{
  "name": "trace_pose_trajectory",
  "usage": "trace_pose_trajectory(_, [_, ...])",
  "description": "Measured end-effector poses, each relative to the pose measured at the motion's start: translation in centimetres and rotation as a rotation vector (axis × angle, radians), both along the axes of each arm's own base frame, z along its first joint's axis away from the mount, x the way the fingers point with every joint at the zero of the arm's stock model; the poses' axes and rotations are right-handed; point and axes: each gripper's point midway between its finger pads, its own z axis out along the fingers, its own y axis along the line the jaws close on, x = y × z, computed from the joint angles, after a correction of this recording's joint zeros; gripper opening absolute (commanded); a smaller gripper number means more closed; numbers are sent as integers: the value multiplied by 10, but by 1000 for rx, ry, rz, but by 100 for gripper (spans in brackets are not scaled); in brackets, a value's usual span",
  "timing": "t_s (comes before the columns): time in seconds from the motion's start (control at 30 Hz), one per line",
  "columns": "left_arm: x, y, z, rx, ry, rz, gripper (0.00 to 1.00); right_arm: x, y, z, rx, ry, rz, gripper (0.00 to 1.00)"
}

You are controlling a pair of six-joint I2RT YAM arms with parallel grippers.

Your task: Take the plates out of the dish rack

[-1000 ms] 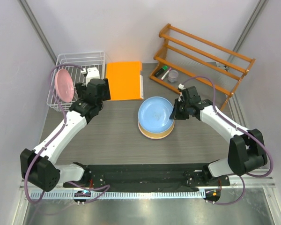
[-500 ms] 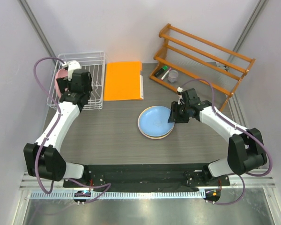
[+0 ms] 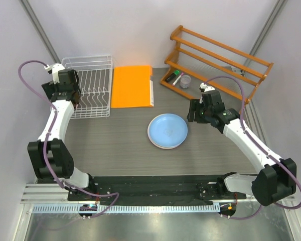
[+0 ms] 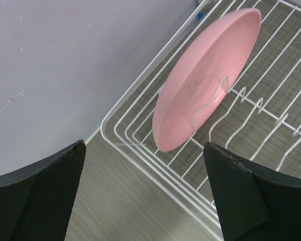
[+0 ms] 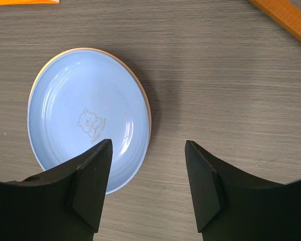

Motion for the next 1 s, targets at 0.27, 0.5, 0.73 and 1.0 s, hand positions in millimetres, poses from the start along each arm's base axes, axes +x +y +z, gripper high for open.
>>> trace_pose_trajectory(0.27, [40,19,-18,-38,10,-19,88,6,-4,-19,-46,46,-13,65])
trace_pose_trajectory(0.5, [67,26,-46,-50,47,-39,59,9,-1,-35,-54,88,-5,66])
trace_pose_trajectory(0.73, [68,39,-64,-53,78,-10,28,12,2,-35,-43,81,2,66])
trace_pose_trajectory(1.0, [64,43,-65,-23,116,-16,0,13,5,-38,-36,86,10,65])
